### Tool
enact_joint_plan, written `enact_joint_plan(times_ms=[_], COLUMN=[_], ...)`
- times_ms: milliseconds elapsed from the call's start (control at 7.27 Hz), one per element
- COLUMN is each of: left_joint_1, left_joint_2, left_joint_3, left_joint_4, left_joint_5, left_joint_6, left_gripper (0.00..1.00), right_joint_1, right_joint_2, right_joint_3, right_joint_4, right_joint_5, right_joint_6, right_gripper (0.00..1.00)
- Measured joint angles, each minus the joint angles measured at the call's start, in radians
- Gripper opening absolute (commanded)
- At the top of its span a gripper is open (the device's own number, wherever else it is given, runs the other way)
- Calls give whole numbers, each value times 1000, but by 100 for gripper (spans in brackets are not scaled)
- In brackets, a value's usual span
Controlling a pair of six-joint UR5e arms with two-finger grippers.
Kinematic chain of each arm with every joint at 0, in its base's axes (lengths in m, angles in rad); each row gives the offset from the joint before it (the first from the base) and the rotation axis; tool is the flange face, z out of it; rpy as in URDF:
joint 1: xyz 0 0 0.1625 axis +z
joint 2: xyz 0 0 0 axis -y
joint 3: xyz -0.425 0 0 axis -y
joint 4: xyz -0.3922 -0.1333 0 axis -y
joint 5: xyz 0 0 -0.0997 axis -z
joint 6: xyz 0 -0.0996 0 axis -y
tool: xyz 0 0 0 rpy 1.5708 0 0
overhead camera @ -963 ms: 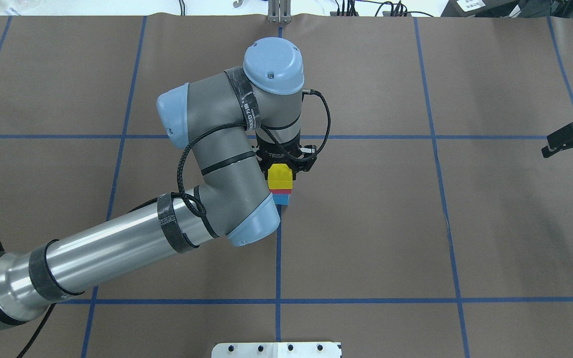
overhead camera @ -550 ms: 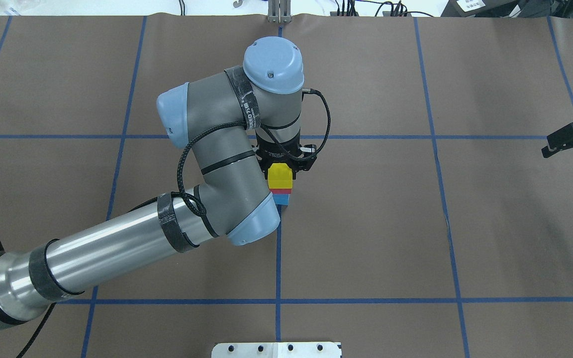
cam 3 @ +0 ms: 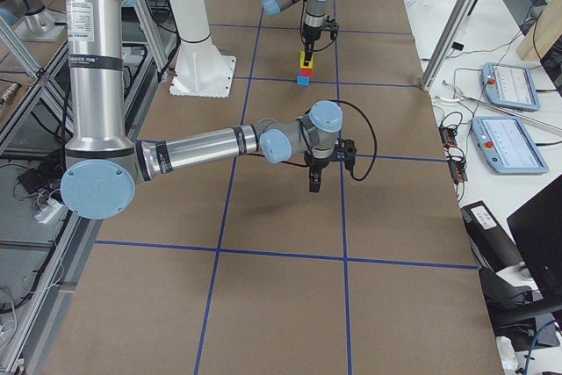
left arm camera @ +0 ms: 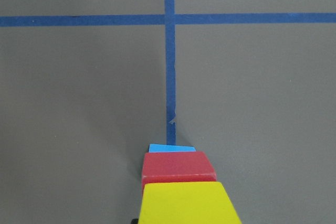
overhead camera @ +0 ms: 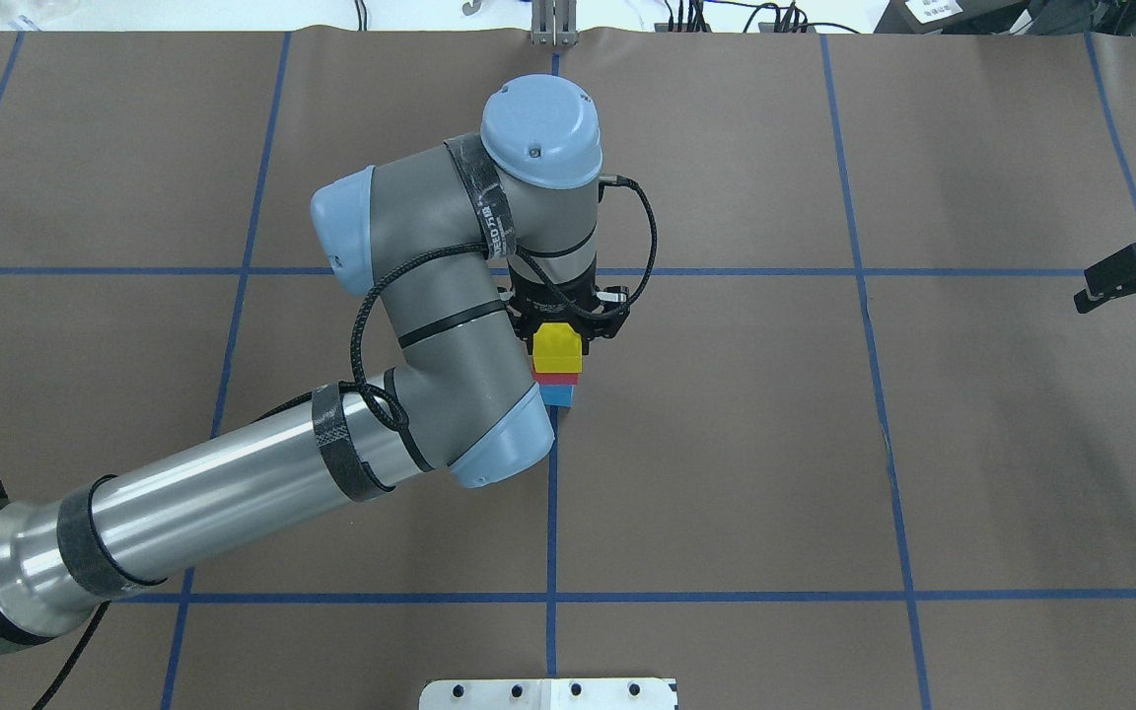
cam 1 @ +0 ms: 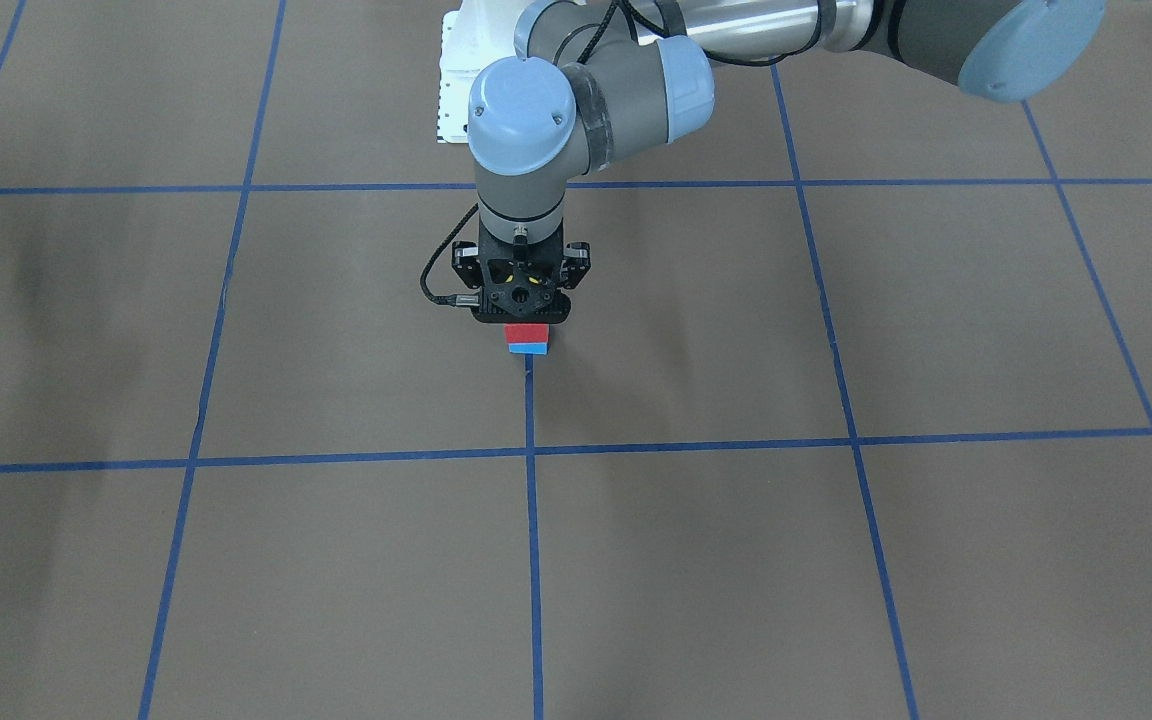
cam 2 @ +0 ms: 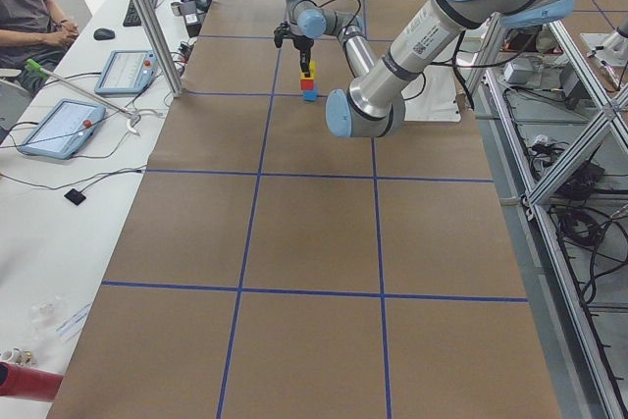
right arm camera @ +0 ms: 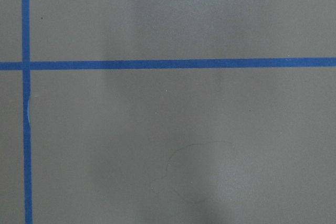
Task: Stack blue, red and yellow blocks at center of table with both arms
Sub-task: 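Lower the yellow cube onto the red block with the left gripper, then open the left gripper and withdraw it from the stack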
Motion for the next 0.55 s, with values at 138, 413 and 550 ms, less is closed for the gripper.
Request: enact_joint_plan(times_ms=[138, 413, 550], left_joint_1=[0, -2, -4], left_joint_2=[4, 27, 60], left_joint_3=[-2, -39, -93], left_joint_4=[-2, 2, 12], left_joint_5=[1, 2, 1], left_joint_6=[1, 5, 8], left_gripper=[100, 100, 100], right_joint_1=[0, 0, 0], right_joint_2=[0, 0, 0], right_joint_3=[0, 1, 1], right_joint_4=[0, 0, 0], right_joint_5=[0, 0, 0], right_joint_6=[0, 0, 0], right_gripper=[100, 100, 100])
